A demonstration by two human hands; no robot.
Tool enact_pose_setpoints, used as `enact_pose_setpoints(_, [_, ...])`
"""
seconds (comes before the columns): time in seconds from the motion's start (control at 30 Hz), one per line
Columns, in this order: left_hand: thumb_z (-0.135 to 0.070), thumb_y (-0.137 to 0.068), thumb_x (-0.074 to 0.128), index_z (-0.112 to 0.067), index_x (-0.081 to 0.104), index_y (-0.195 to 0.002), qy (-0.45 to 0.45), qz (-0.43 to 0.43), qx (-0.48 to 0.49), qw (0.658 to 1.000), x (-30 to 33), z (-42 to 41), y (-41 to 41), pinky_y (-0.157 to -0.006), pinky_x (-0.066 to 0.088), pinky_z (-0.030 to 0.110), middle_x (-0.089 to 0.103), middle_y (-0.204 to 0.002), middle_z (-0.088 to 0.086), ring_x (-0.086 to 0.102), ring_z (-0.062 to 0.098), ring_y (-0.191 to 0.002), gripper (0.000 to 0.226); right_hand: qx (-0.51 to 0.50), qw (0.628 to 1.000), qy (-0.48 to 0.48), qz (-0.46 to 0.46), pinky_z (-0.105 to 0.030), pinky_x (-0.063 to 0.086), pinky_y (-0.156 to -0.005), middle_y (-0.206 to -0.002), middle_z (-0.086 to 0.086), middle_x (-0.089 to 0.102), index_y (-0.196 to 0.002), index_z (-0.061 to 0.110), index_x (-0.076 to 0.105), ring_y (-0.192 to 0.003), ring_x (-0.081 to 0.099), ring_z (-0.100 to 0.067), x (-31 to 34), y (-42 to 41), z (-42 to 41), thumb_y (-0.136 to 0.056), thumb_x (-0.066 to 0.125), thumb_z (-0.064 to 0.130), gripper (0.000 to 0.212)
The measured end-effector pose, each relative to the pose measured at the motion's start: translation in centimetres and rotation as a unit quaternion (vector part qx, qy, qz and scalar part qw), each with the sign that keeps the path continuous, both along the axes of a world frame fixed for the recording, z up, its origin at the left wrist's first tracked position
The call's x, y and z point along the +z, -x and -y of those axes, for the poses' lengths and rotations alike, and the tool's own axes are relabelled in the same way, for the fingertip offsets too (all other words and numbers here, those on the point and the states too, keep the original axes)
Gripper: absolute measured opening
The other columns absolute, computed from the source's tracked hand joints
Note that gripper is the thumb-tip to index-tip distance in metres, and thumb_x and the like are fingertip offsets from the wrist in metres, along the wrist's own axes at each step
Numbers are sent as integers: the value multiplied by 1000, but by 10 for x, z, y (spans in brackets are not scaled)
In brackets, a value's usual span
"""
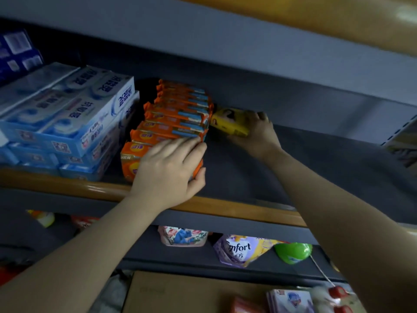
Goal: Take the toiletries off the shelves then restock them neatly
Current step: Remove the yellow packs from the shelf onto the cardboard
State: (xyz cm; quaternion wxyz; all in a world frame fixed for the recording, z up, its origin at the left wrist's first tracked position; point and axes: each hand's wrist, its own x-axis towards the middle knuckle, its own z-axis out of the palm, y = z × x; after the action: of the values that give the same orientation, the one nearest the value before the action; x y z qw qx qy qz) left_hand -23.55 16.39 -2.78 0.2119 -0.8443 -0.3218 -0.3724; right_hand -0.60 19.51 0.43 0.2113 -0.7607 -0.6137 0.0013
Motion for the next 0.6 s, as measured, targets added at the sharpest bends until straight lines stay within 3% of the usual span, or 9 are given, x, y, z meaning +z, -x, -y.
enact_pose_setpoints(0.1, [-30,-86,46,-9,66,-111,17,-14,1,1000,2,2,2,-86,41,32,67,-112,8,64,25,-100,38,57,981,11,-186,-19,37,-91,-129,-10,50,-135,10,44,-116,49,-20,12,10,57,-75,76,28,70])
enact_pose_setpoints(0.2, [-33,-85,47,-6,62,-115,74,-42,6,996,13,8,3,-85,39,33,66,-110,12,63,29,-99,43,120,900,75,-411,-8,42,-81,-115,4,59,-121,23,53,-93,57,-2,27,18,116,-68,81,19,60])
enact_pose_setpoints(0.3, [-47,-83,44,-5,45,-132,197,-40,-36,979,29,19,6,-90,43,36,58,-124,17,57,31,-111,65,155,835,120,-515,-20,46,-84,-114,9,60,-113,30,58,-101,58,-8,35,21,155,-49,85,37,70])
enact_pose_setpoints(0.4, [-58,-73,56,-13,36,-136,267,52,-203,941,51,42,8,-100,35,30,45,-134,10,41,24,-121,80,154,786,132,-583,-34,49,-91,-118,1,59,-114,27,58,-106,58,-18,43,25,184,-41,89,49,83])
enact_pose_setpoints(0.47, [-56,-75,61,-16,44,-126,242,66,-266,931,61,58,4,-95,36,28,46,-124,4,46,21,-113,67,147,792,136,-577,-32,52,-87,-113,2,59,-112,27,56,-100,61,-14,47,29,196,-40,90,48,82])
enact_pose_setpoints(0.53, [-49,-81,60,-16,50,-117,226,60,-282,931,59,70,-1,-87,41,26,53,-112,4,52,18,-103,50,121,827,118,-536,-24,51,-79,-106,3,60,-109,27,55,-89,62,-6,50,32,206,-45,85,42,72])
enact_pose_setpoints(0.6, [-44,-81,61,-16,50,-114,290,75,-285,911,47,81,-3,-83,41,19,59,-106,5,54,13,-97,45,92,860,96,-492,-24,50,-74,-97,3,59,-106,28,54,-82,60,-5,52,34,217,-49,77,44,63])
